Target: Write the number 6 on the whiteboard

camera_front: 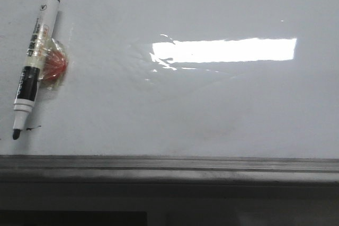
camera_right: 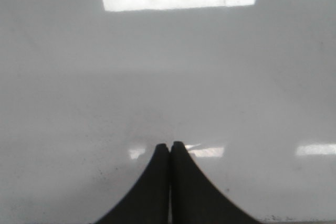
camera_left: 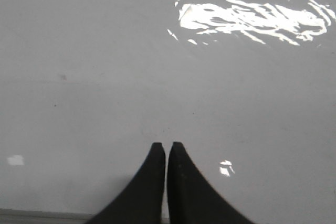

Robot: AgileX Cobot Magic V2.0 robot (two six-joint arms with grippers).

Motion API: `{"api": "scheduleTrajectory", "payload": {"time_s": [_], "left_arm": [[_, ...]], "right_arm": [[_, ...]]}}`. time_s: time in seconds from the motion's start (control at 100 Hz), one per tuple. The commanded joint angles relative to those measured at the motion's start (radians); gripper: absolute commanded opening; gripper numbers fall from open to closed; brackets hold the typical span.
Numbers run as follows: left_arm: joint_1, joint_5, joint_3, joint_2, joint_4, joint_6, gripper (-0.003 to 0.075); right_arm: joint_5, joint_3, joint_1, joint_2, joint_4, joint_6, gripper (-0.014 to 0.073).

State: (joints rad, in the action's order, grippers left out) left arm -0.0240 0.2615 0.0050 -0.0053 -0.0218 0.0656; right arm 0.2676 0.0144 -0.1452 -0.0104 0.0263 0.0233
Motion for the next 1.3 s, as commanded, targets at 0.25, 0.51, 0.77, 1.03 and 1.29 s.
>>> {"api": "scheduleTrajectory", "payload": {"time_s": [0.25,0.51,0.77,1.03,1.29], "left_arm": [[0.002,-0.112,0.043,-0.032,-0.010,0.009,-0.0019],[0.002,-0.112,0.043,-0.032,-0.010,0.009,-0.0019],[0.002,-0.112,0.043,-0.032,-0.010,0.009,-0.0019],[0.002,-0.112,0.043,-0.032,-0.010,0.009,-0.0019],[0.002,-0.112,0.043,-0.032,-0.010,0.009,-0.0019]], "right_arm": [[-0.100,0.026,0.000,-0.019,-0.055,0.008,-0.0065],[-0.129,0.026,0.000,-0.019,-0.055,0.008,-0.0065],[-0.131,0.026,0.000,-0.019,-0.055,0.008,-0.0065],[-0.131,0.026,0.000,-0.019,-0.055,0.008,-0.0065],[-0.131,0.026,0.000,-0.019,-0.055,0.008,-0.0065]]}}
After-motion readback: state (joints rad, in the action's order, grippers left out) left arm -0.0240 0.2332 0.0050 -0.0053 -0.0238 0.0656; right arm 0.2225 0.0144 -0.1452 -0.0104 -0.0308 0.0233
